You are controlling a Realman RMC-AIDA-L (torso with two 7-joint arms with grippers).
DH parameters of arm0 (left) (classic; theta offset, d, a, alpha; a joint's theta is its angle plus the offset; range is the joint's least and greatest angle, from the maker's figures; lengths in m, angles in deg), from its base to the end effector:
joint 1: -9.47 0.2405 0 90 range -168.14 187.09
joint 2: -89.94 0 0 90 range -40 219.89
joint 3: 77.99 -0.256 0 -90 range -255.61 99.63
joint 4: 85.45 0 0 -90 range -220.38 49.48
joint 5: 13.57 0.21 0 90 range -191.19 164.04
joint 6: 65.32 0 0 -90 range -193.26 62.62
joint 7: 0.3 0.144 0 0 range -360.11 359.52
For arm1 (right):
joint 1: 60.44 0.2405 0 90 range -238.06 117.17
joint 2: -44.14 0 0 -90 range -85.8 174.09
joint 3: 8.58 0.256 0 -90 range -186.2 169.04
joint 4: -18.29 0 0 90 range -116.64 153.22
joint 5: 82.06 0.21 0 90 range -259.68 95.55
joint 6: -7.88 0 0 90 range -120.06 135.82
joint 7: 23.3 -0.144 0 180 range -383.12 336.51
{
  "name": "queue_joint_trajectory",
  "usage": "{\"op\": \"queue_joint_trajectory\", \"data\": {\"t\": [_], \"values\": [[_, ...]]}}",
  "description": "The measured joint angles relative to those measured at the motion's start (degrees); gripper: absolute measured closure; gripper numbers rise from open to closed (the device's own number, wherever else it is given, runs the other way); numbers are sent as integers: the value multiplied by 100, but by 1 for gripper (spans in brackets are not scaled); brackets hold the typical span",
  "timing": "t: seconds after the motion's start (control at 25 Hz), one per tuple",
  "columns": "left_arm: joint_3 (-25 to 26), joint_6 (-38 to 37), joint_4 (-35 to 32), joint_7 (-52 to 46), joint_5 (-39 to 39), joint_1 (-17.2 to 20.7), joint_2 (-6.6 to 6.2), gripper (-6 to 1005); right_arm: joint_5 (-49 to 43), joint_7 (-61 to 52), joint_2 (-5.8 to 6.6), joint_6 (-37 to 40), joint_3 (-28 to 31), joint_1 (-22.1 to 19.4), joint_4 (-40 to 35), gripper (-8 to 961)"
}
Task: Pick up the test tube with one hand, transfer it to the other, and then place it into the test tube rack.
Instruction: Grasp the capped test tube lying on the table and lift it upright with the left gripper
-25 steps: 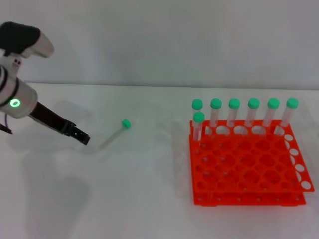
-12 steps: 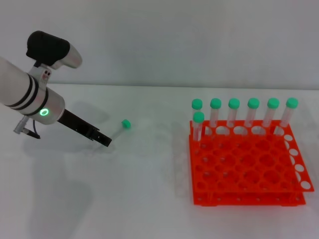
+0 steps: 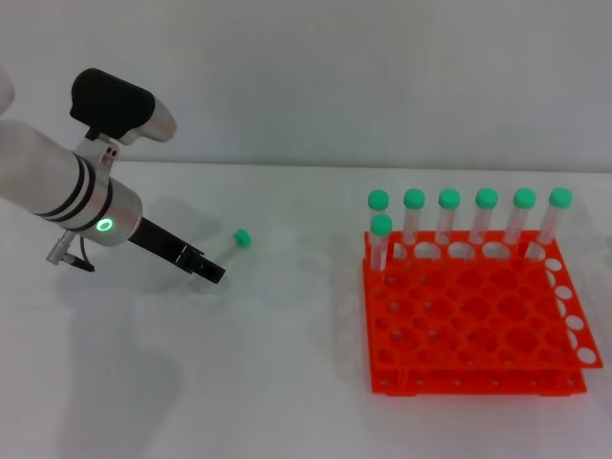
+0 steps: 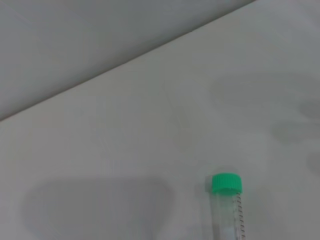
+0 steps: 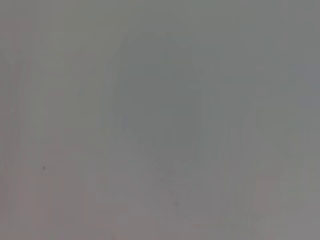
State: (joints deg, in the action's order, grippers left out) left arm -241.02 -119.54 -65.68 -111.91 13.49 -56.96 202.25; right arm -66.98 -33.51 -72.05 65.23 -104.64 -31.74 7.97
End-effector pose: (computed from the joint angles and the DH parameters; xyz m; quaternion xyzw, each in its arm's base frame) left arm -0.2550 0.4563 0.0119 -0.8771 -0.3803 0.1116 0.2713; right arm 0.3319 0.3745 0.0242 -0.6941 0.2191 0.2635 0.6331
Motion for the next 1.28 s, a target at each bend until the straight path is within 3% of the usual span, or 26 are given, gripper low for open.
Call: {"op": "queue_joint_trajectory", "data": {"t": [0.44, 0.68, 0.88, 1.28], "values": [[0, 126, -78, 5, 69, 14, 2, 196, 11, 1, 0, -4, 0, 57, -13, 140], [0, 130, -78, 8, 97, 18, 35, 467, 13, -43, 0, -11, 0, 73, -14, 139], [-1, 139, -78, 8, 126, 15, 55, 569, 13, -46, 0, -14, 0, 74, -14, 139], [0, 135, -91, 8, 247, -8, 92, 568, 13, -120, 0, 7, 0, 61, -14, 139]]}}
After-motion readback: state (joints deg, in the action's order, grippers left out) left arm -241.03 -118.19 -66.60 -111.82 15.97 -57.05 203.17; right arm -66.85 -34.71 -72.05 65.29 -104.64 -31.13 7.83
